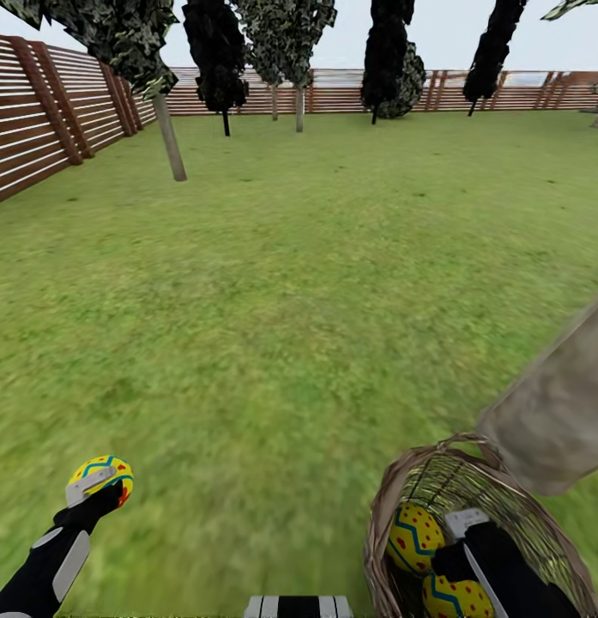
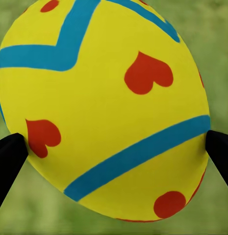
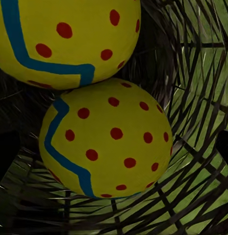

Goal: Take the three Easter eggs out of the wicker basket on the lawn in the garden, then place them on the lawn next to a single tree (choose any tree) so that all three eggs are next to the same tree and none are left in the basket.

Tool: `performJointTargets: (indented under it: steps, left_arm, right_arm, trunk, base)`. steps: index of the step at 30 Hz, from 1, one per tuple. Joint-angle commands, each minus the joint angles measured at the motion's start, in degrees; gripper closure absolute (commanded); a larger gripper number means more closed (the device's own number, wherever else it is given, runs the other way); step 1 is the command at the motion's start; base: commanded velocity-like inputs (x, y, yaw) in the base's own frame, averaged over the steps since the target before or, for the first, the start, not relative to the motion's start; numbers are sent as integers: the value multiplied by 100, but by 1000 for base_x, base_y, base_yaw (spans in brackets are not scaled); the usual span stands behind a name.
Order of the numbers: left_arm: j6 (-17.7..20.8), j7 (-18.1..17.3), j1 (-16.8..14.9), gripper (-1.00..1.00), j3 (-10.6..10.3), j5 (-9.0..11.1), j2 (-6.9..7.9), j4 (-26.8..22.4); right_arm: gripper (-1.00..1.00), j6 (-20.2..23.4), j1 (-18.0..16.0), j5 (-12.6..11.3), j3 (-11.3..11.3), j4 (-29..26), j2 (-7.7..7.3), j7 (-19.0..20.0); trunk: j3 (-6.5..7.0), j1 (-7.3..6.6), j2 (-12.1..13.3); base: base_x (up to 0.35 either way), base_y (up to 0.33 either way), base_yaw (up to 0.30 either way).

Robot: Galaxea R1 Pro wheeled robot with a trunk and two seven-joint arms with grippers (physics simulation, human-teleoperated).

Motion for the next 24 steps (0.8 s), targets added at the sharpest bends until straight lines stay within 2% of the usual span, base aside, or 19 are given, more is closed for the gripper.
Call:
performJointTargets:
  steps: [1,12,24]
  left_arm:
    - [17,16,0,100,-7,60,1,-8]
    - [17,-35,0,100,28,88,42,-109]
    - [17,-28,0,100,2,86,16,-127]
  right_arm:
    - [-100,24,-3,42,9,-6,-5,42]
    - [-100,22,-3,60,9,1,-5,40]
    - [-100,21,-3,105,1,3,-13,40]
  trunk:
    - [-27,1,-3]
    - [-271,30,-18]
    - [-537,60,-34]
  base:
    - [0,0,0]
    - [0,0,0]
    - [0,0,0]
